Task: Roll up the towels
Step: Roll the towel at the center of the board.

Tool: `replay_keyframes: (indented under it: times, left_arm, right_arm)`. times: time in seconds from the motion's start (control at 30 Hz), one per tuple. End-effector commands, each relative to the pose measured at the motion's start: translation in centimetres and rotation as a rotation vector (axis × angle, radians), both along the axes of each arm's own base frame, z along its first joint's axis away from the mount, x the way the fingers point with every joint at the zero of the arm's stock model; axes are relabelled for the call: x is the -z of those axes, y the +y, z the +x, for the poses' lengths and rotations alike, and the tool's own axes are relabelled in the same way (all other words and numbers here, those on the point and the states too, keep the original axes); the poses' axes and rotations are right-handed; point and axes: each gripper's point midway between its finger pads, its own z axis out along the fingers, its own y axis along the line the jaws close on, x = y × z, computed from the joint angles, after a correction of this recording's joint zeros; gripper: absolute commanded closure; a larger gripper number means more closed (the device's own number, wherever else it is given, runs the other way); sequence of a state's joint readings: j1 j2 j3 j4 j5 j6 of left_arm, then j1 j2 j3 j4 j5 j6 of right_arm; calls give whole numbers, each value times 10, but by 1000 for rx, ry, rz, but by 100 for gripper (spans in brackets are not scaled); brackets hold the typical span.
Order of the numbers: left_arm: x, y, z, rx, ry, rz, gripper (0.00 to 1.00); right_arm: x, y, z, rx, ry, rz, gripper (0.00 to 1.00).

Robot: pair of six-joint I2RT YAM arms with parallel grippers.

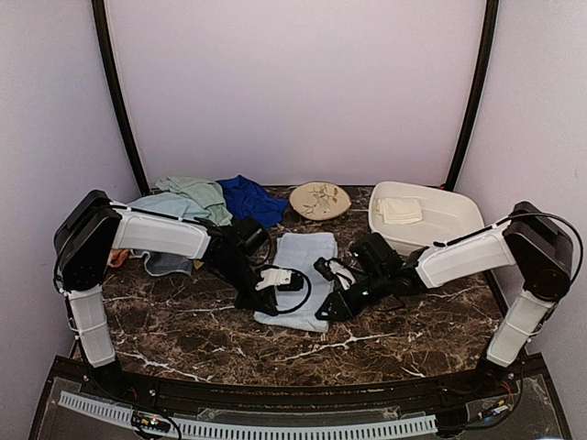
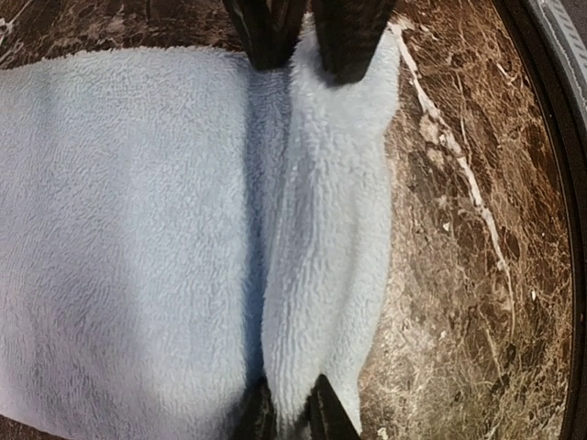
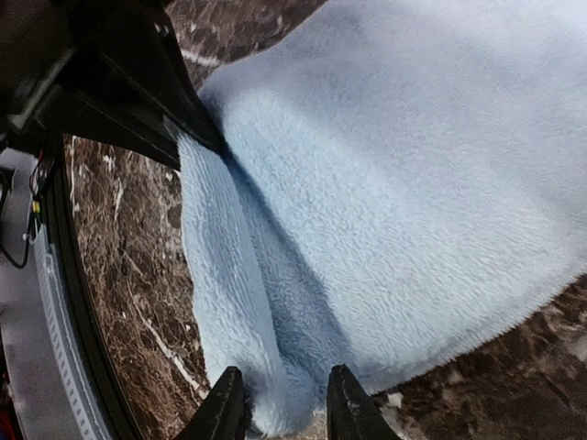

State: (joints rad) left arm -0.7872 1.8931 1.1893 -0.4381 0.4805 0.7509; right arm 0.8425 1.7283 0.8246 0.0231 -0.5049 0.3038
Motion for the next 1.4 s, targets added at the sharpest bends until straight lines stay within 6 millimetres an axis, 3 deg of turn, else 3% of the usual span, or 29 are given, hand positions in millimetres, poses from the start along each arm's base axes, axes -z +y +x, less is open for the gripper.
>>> replay_keyframes:
  times: [0.0, 0.17, 0.4, 0.77, 0.9, 1.07, 1.13, 1.37]
  left_arm:
    - [-2, 3, -3, -13, 136, 8, 89]
    - [5, 3, -3, -13, 226, 37, 90]
    - [11, 1, 1, -28, 265, 72, 91]
    - [20, 5, -3, -19, 318, 116, 92]
    - [19, 4, -2, -16, 323, 112, 90]
    - [17, 5, 2, -25, 315, 111, 77]
    - [14, 6, 4, -33, 315, 102, 71]
    - [-26, 17, 25, -125, 297, -55, 52]
  right_arm:
    - [-41, -12, 24, 60, -339, -16, 62]
    - [-60, -6, -2, -118, -711, -143, 57]
    - [-36, 11, -40, -404, -1021, -391, 56]
    - [-14, 40, -28, -548, -1289, -529, 62]
    - [0, 42, -23, -557, -1273, -550, 61]
    - [20, 36, -22, -553, -1159, -568, 63]
    - [28, 33, -19, -533, -1069, -581, 68]
    - [45, 22, -10, -447, -771, -554, 85]
